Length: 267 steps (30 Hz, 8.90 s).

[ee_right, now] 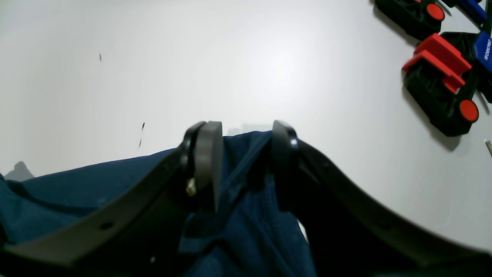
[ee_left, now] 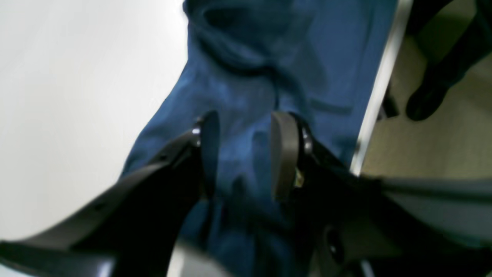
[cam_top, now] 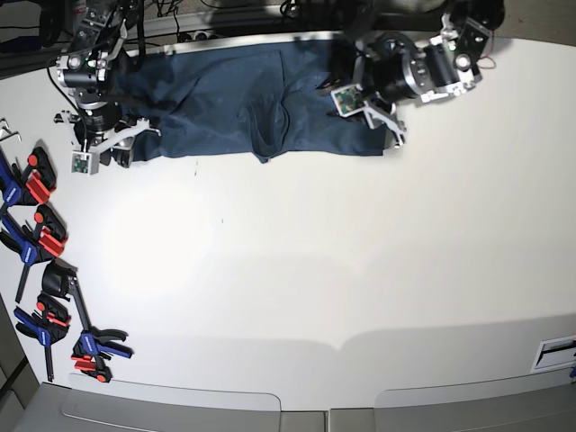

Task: Fold the T-shirt properly
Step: 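Release the folded end and raise the left gripper, then move the left gripper to the folded edge and grasp it, then grasp the strip's other end with the right gripper, then fold the right-held end over onto the left-held half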

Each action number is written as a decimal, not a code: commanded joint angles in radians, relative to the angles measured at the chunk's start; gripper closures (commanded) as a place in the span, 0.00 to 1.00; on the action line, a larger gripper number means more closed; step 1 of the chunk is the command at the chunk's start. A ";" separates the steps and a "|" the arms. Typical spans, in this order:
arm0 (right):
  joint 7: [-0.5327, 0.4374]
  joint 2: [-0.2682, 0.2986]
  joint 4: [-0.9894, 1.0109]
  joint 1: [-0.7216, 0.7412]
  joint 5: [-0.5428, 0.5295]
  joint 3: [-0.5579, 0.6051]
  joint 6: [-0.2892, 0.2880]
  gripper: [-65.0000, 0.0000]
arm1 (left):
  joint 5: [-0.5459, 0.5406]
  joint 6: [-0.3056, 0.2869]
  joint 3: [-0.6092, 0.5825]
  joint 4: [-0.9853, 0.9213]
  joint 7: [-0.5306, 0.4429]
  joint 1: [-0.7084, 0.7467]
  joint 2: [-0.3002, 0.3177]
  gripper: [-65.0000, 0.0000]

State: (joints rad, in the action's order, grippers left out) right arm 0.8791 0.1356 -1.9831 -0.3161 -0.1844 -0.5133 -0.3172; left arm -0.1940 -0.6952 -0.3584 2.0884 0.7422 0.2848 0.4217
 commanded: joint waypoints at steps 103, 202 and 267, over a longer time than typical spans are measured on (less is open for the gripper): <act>-0.027 0.011 -0.018 0.006 -0.008 -0.005 0.000 0.69 | 0.009 0.053 -0.181 -0.028 -0.286 0.051 -0.130 0.70; 0.517 0.294 0.645 0.100 -1.099 0.005 -0.381 1.00 | 0.008 0.245 0.177 -0.027 0.050 0.048 -0.058 1.00; 0.385 -0.293 0.254 0.186 -0.911 0.614 -0.381 0.63 | -0.084 0.284 0.222 -0.370 0.029 0.109 0.014 1.00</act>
State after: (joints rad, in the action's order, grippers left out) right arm 1.2778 -0.1501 -1.7115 -0.1421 -1.0752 0.0967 -0.6895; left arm -0.3073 -0.4038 -0.1352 1.7222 0.6994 0.3817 0.4271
